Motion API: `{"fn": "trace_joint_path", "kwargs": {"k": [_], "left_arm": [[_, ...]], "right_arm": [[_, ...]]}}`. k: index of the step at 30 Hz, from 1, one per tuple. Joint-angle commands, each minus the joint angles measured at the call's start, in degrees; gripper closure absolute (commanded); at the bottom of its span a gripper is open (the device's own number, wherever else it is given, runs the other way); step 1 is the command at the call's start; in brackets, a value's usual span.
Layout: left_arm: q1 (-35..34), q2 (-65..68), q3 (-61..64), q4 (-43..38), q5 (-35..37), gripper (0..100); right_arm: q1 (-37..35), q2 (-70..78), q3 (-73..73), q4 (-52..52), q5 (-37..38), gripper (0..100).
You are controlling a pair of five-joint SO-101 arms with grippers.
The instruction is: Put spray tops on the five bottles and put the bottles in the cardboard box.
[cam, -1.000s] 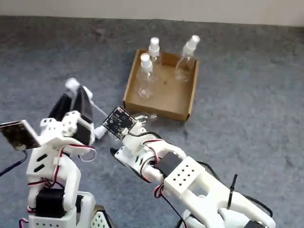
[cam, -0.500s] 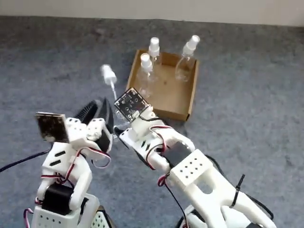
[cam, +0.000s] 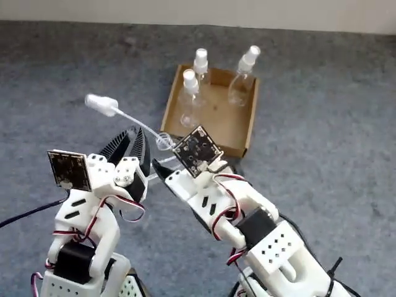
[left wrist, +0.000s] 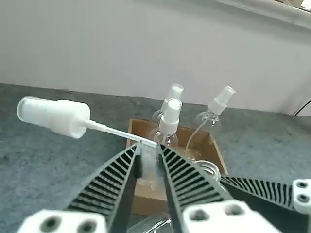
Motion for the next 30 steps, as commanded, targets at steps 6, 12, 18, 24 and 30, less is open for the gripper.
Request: {"fn": "trace_joint_path", "kwargs": {"k": [6, 12, 18, 24, 30], "left_arm": [[-10.95, 0.22, -0.57, -2.99, -2.99, 99], [-21.93, 5.32, 2.95, -3.34, -8.53, 99], [-23.08, 18.68, 5.23, -13.98, -13.98, 99], [-24.04, 35.12, -7.34, -12.31, -12.22, 89], [-26.68, 45.49, -28.97, 10.81, -1.49, 78]], "right_arm": [[5.05, -1.98, -0.22, -1.1, -0.35, 99.5], [4.7, -1.98, -0.57, -1.01, -0.53, 99.5], [3.38, -2.68, -3.91, 6.11, -0.53, 99.5], [-0.13, -9.8, -9.1, 16.57, -0.26, 99.5], [1.36, -13.49, -3.3, 16.57, -0.26, 99.5]]}}
